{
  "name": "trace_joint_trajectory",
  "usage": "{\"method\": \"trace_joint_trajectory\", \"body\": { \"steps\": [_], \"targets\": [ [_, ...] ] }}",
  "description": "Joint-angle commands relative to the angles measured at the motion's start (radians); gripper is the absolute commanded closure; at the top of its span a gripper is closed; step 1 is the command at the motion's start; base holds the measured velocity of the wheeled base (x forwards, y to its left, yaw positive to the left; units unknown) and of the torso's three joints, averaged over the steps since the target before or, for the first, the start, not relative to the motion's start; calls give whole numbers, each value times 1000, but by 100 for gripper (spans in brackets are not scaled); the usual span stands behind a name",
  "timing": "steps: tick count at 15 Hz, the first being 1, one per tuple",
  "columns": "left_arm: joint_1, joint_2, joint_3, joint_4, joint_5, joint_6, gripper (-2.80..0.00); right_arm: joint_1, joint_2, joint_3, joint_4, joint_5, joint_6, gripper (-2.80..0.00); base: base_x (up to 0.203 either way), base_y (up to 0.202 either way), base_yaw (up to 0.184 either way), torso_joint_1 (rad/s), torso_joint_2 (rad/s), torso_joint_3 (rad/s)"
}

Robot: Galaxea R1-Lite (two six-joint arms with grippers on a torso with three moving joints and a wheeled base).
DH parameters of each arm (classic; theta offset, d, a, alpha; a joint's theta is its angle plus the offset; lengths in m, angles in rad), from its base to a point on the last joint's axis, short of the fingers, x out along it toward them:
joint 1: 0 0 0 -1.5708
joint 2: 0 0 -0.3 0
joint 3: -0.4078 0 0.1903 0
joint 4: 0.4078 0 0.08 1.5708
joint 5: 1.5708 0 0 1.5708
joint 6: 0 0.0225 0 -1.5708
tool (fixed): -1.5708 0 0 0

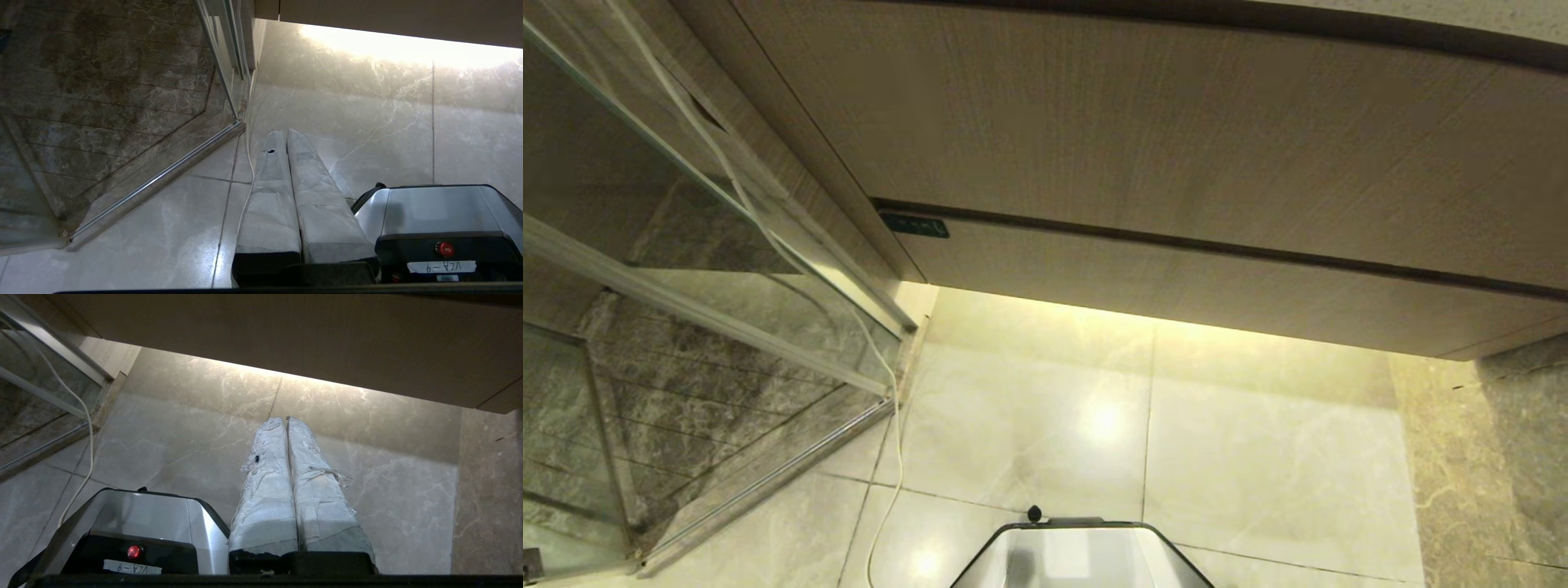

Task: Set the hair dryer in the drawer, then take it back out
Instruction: Pull open the drawer

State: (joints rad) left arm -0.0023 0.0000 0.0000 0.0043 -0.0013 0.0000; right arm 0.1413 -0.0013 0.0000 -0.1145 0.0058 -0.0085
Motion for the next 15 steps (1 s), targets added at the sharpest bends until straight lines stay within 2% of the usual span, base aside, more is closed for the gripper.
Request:
{"method": "trace_joint_trajectory", "body": {
  "steps": [1, 5, 6, 8, 10, 12, 13, 15],
  "targets": [
    [1, 0, 2, -1, 0, 0, 0, 1, -39, 40, -1, 0, -4, 0, 0, 0, 0, 0, 0, 0],
    [1, 0, 2, -1, 0, 0, 0, 0, -39, 28, -5, 3, -5, 0, 0, 0, 0, 0, 0, 0],
    [1, 0, 0, -1, 0, 0, 0, 0, -39, -19, 10, 9, -5, 0, 0, 0, 0, 0, 0, 0],
    [1, 0, 2, -1, 0, 0, 0, 1, -39, -191, 160, 24, -11, 0, 0, 0, 0, 0, 0, 0],
    [1, 0, 2, -1, 0, 0, 0, 1, -39, -410, 459, 34, -16, 0, 0, 0, 0, 0, 0, 0],
    [1, 0, 2, -1, 0, 0, 0, 1, -39, -564, 701, 46, -20, 0, 0, 0, 0, 0, 0, 0],
    [1, 0, 1, -1, 0, 0, 0, 1, -39, -595, 742, 51, -22, 0, 0, 0, 0, 0, 0, 0],
    [1, 0, 2, -1, 0, 0, 0, 4, -39, -600, 653, 59, -22, 0, 0, 0, 0, 0, 0, 0]
  ]
}}
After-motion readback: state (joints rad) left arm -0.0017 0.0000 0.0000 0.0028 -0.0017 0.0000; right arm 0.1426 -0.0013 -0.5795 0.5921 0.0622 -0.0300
